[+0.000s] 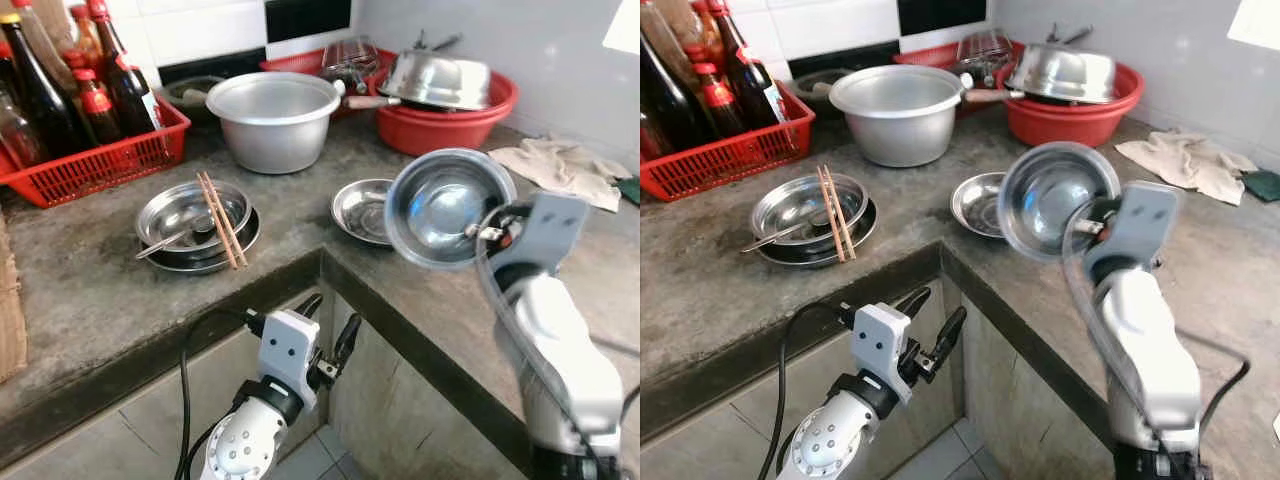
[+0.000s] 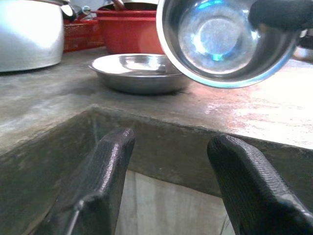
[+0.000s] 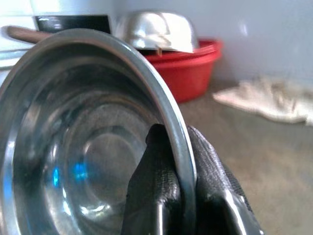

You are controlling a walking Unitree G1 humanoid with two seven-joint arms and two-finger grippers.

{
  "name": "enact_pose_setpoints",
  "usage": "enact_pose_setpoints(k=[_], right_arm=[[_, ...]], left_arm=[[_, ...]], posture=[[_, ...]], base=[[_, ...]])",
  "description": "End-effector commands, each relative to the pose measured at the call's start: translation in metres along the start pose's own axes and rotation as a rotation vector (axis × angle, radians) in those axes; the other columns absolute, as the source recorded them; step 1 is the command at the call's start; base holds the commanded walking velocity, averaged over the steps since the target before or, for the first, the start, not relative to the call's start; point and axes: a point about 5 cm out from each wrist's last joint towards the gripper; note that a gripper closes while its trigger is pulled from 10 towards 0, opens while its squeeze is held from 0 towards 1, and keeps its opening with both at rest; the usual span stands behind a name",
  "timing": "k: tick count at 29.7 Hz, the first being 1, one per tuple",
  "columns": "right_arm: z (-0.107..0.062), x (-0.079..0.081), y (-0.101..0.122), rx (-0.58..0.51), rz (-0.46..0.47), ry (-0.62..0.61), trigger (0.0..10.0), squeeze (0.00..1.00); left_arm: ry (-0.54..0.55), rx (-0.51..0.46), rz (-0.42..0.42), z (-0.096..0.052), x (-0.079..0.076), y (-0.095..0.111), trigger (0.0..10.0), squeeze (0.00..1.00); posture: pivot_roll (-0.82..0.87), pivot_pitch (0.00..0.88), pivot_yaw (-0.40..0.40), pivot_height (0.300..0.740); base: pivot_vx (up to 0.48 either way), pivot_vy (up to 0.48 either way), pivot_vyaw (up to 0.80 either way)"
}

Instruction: Kitchen organization

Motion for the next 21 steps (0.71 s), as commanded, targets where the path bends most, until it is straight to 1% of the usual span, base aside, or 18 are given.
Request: enact_pose_setpoints(k=[1, 2, 4, 5, 6, 9, 10, 18, 20, 21], right_arm=[[-0.011, 0.011, 0.013, -0.099, -0.054, 0.068, 10.0, 0.00], [-0.019, 0.012, 0.011, -0.102, -0.077, 0.083, 10.0, 0.00], [-0.024, 0.012, 0.009, -0.111, -0.086, 0.079, 10.0, 0.00], [-0.028, 0.011, 0.008, -0.123, -0.106, 0.077, 10.0, 0.00], [-0.030, 0.012, 0.008, -0.134, -0.123, 0.079, 10.0, 0.00], [-0.032, 0.013, 0.008, -0.143, -0.134, 0.084, 10.0, 0.00], [-0.033, 0.015, 0.007, -0.148, -0.145, 0.085, 10.0, 0.00], [-0.033, 0.018, 0.005, -0.163, -0.143, 0.075, 10.0, 0.00], [-0.031, 0.018, 0.005, -0.166, -0.137, 0.069, 10.0, 0.00], [-0.030, 0.019, 0.005, -0.169, -0.138, 0.067, 10.0, 0.00]], left_arm=[[0.017, -0.015, 0.008, 0.000, 0.003, 0.005, 10.0, 0.00], [0.025, -0.018, 0.012, -0.001, 0.005, 0.007, 10.0, 0.00], [0.029, -0.019, 0.013, -0.001, 0.006, 0.007, 10.0, 0.00], [0.037, -0.020, 0.018, -0.001, 0.007, 0.008, 10.0, 0.00], [0.043, -0.023, 0.019, -0.001, 0.008, 0.009, 10.0, 0.00], [0.048, -0.026, 0.009, -0.002, 0.008, 0.010, 10.0, 0.00], [0.048, -0.028, 0.005, -0.001, 0.008, 0.011, 10.0, 0.00], [0.028, -0.037, 0.018, 0.000, 0.008, 0.012, 10.0, 0.00], [0.009, -0.039, 0.023, 0.001, 0.005, 0.012, 10.0, 0.00], [-0.004, -0.014, 0.005, 0.002, 0.004, 0.010, 10.0, 0.00]], posture=[[0.18, 0.079, -0.017, 0.740], [0.18, 0.080, -0.017, 0.740], [0.18, 0.080, -0.015, 0.740], [0.18, 0.080, -0.015, 0.740], [0.18, 0.080, -0.015, 0.740], [0.18, 0.078, -0.016, 0.740], [0.18, 0.076, -0.014, 0.740], [0.18, 0.072, -0.009, 0.740], [0.18, 0.067, -0.010, 0.740], [0.18, 0.067, -0.010, 0.740]], base=[[0.000, 0.000, 0.00], [0.000, 0.000, 0.00], [0.000, 0.000, 0.00], [0.000, 0.000, 0.00], [0.000, 0.000, 0.00], [0.000, 0.000, 0.00], [0.000, 0.000, -0.69], [0.000, 0.000, -0.80], [0.000, 0.000, -0.80], [0.000, 0.000, -0.80]])
Point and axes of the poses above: a point about 5 cm out from each wrist's last joint towards the gripper, its own z axis pointing out of the wrist towards the gripper, its own y axis along the axis of the wrist's last joint, x = y × z, and after that the axes turned 12 degrees about z, right-handed
